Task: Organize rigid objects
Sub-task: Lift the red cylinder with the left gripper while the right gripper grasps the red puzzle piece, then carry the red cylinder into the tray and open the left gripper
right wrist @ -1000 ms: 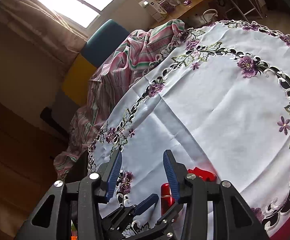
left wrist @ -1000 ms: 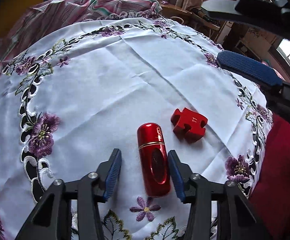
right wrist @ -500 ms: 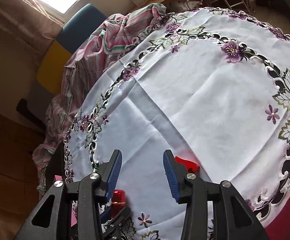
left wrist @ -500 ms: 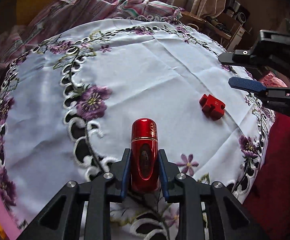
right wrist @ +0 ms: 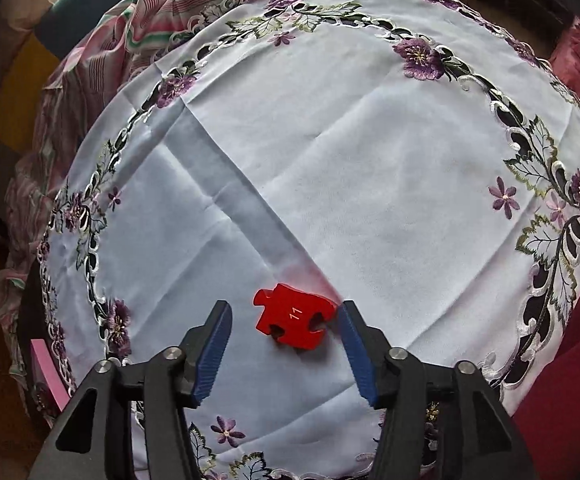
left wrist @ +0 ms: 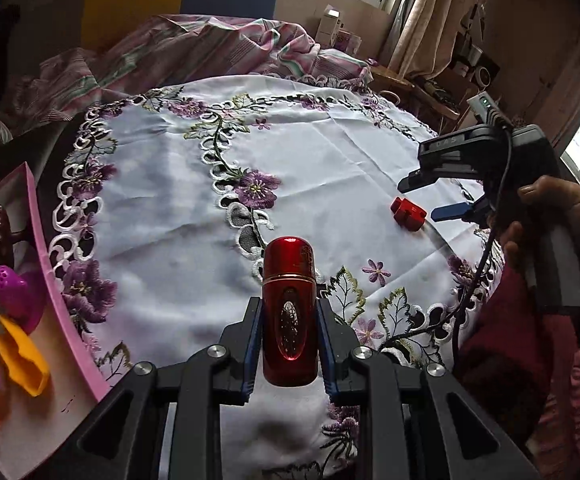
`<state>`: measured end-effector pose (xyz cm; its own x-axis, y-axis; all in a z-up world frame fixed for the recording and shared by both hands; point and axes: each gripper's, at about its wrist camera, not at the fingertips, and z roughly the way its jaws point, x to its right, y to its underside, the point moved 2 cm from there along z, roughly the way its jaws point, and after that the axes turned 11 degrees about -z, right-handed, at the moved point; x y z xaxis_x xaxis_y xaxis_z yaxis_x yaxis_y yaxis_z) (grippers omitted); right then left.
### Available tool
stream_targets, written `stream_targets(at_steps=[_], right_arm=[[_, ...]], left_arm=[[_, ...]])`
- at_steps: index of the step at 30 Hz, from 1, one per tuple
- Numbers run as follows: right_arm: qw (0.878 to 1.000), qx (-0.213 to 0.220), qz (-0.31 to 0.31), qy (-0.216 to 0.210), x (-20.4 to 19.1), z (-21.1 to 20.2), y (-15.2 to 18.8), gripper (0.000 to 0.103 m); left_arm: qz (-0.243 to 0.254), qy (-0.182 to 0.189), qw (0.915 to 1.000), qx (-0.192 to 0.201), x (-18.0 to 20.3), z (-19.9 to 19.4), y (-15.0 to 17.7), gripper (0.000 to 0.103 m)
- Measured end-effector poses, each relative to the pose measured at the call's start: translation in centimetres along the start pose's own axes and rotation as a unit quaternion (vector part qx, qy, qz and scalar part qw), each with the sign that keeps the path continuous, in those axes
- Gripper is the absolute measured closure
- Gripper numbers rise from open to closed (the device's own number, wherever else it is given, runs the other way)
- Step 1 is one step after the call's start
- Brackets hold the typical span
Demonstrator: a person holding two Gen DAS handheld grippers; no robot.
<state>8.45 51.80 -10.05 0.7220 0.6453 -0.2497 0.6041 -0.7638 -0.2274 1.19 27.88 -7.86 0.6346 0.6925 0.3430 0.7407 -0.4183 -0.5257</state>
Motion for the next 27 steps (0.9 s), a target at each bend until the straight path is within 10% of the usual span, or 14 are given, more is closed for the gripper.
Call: stream_targets(at_steps=[17,27], right_arm=[[0.994,-0.007,-0.110,0.016,-4.3,2.3,1.2,0.054],[0.947,-0.005,-0.321,-0.018,-13.5,4.2,5.2,0.054]], left_arm=[[-0.032,0.004,0.9986,0.041,-2.9,-4.6,1.0,0.077],[-0.068,-0.040,0.9947,0.066,-6.4,-7.0,1.4,0.077]])
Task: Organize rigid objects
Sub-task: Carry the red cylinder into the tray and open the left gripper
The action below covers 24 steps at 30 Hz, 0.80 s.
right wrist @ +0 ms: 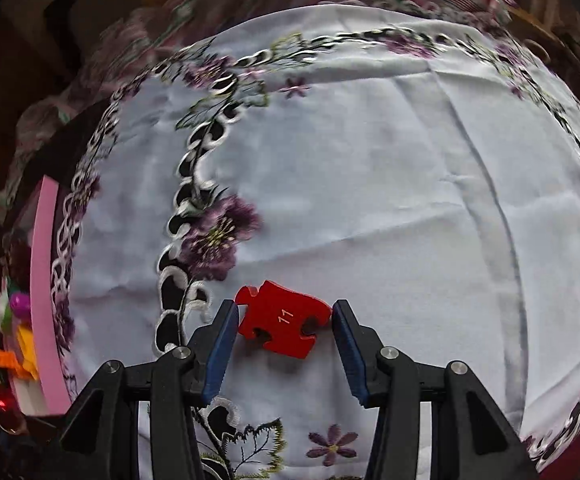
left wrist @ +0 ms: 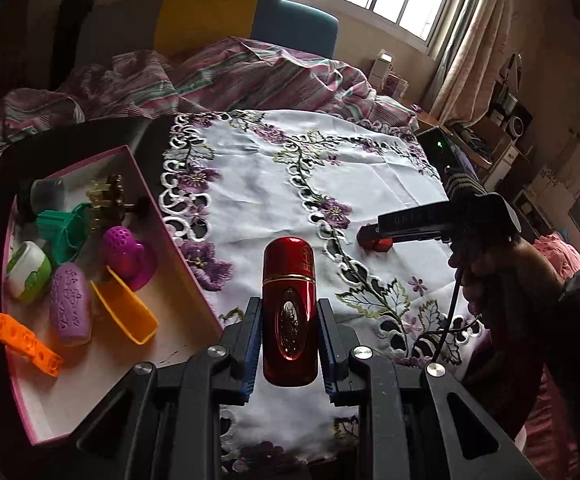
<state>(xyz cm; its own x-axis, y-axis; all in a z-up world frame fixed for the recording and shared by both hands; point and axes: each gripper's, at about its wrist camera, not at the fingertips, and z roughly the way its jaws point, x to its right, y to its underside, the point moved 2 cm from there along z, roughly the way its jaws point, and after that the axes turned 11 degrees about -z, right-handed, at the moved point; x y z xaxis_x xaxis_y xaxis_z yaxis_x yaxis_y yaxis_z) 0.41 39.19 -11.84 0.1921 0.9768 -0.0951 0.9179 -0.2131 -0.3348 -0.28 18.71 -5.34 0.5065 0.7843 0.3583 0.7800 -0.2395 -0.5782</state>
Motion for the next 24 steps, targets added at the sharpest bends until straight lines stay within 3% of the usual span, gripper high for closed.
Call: stream_targets(at_steps=[12,24], right_arm=[[1.000,0.001,-0.002,0.007,0.3,-0.6,-0.5,0.054],[1.000,0.001,-0.007,0.014,-0.1,-0.3,-0.7,0.054]], left_arm=[[-0.034,-0.057,0.9977,0.013,-3.6,-1.3,0.2,0.077],[-0.045,-0.070,0.9964,0.019,-4.9,-2.3,0.5,0.077]])
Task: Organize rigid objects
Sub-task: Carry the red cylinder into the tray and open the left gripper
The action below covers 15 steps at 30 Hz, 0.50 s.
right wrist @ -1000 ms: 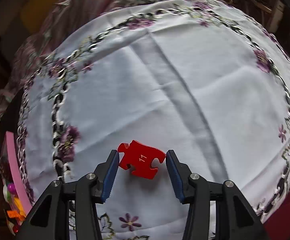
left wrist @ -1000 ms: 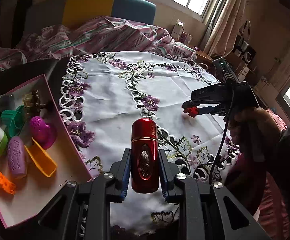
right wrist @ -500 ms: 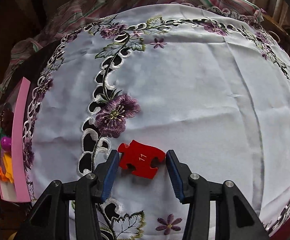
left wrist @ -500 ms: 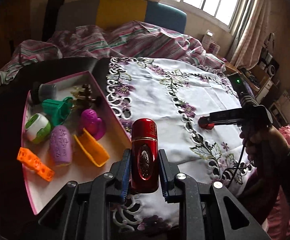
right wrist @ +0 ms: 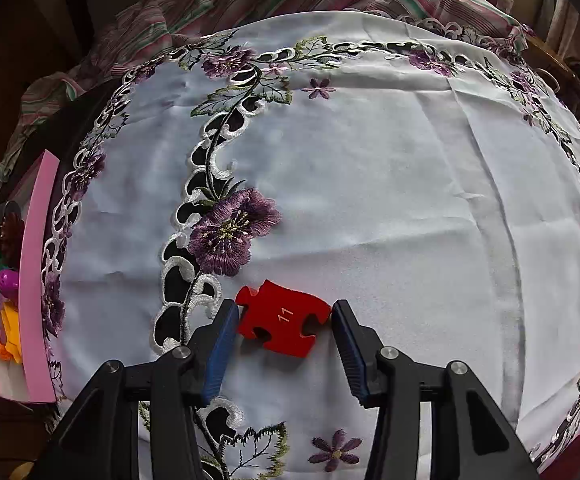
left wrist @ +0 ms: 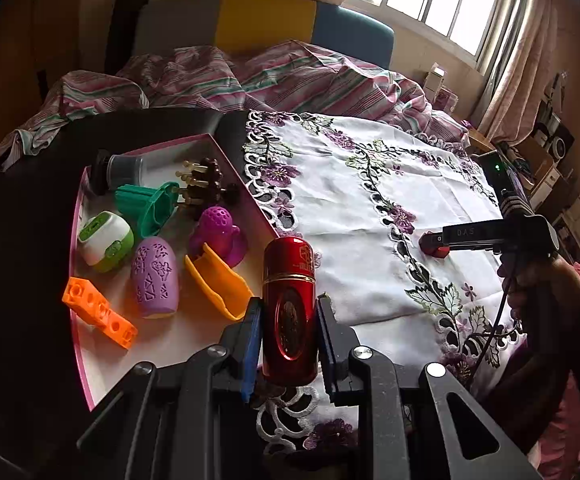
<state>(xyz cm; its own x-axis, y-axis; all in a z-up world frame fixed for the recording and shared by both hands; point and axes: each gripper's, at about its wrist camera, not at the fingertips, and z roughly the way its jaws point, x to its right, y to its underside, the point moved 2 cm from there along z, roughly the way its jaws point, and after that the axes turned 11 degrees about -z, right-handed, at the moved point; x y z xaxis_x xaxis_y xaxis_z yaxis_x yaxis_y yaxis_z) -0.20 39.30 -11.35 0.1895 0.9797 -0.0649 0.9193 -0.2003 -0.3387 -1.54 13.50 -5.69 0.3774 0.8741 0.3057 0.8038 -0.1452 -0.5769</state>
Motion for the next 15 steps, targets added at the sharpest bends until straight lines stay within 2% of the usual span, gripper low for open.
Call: stream_targets(at_steps=[6,15], right_arm=[[1.000,0.001,0.000,0.004,0.0,-0.1,0.1,0.054],[1.000,0.003,-0.007,0.009,-0.2,-0.1,-0.1,0.054]], left_arm=[[-0.015,-0.001,0.9999,0.008,-1.6,-0.9,-0.2,0.077],[-0.099,-0.026,0.9944,0.026,-9.1,-2.5,-1.2,0.077]])
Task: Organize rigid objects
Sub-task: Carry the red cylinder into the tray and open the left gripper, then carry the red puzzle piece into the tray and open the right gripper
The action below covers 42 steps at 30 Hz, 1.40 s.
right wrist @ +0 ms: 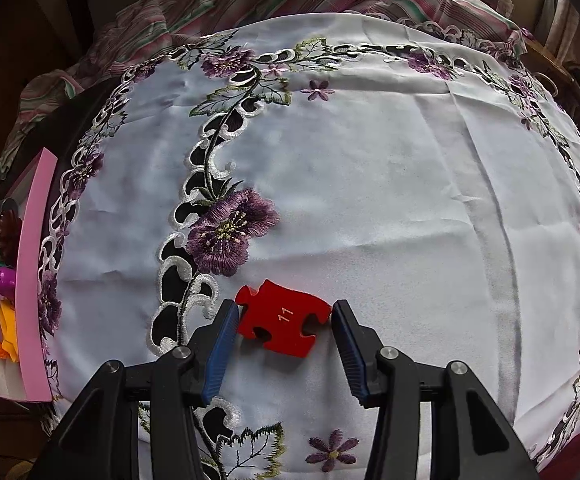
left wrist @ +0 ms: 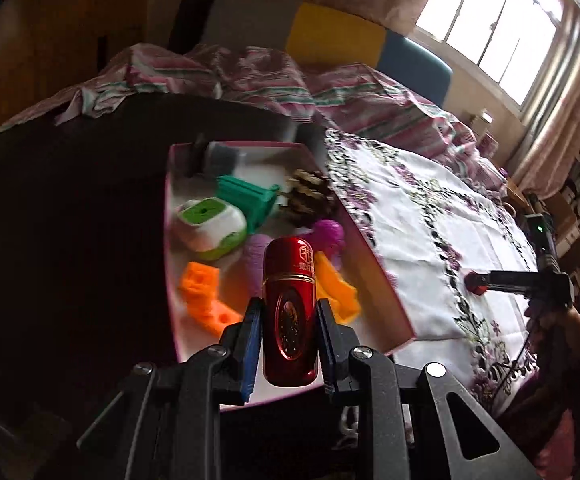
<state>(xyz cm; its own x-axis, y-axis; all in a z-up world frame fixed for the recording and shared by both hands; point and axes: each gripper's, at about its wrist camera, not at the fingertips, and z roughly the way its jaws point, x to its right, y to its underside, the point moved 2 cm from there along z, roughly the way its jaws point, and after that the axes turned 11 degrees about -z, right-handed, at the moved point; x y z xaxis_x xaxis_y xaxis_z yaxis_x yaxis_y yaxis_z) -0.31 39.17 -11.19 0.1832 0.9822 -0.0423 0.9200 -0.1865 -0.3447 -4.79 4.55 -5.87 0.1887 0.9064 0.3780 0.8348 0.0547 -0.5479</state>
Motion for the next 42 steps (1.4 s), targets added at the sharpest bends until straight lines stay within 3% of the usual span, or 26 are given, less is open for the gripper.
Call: stream_targets(at_steps=[5,11,13,27,32,34,42], right_arm=[[1.000,0.001,-0.003,0.001,0.0,0.0,-0.1,0.054],[1.000,0.004,-0.007,0.004,0.0,0.0,-0.1,0.054],[1.000,0.002,-0.010,0.006,-0.1,0.0,-0.1,0.054],[1.000,0.006,-0.017,0.015,-0.2,-0.1,-0.1,0.054],[0.999,0.035,-0.023,0.000,-0.6,-1.2,-0.3,0.054],[0.998,0.051,-0.035,-0.013,-1.2,-1.9,-0.5,0.054],[0.991,0.091,-0.090,-0.051,-6.6,-4.5,-0.5,0.054]], left_arm=[[0.006,-0.010,0.9998,-0.014,-0.6,1.7,0.4,0.077],[0.022,-0.068,0.9974,-0.006,-0.9,4.0,0.9,0.077],[0.020,-0.066,0.9975,-0.016,-1.3,4.5,1.0,0.073],[0.014,-0.087,0.9957,0.030,-1.6,1.6,1.0,0.058],[0.022,-0.107,0.9924,0.056,-1.3,0.0,0.4,0.053],[0.021,-0.109,0.9917,0.064,-1.3,-0.5,0.2,0.048],[0.017,-0.111,0.9910,0.073,-1.7,-1.4,0.0,0.048]])
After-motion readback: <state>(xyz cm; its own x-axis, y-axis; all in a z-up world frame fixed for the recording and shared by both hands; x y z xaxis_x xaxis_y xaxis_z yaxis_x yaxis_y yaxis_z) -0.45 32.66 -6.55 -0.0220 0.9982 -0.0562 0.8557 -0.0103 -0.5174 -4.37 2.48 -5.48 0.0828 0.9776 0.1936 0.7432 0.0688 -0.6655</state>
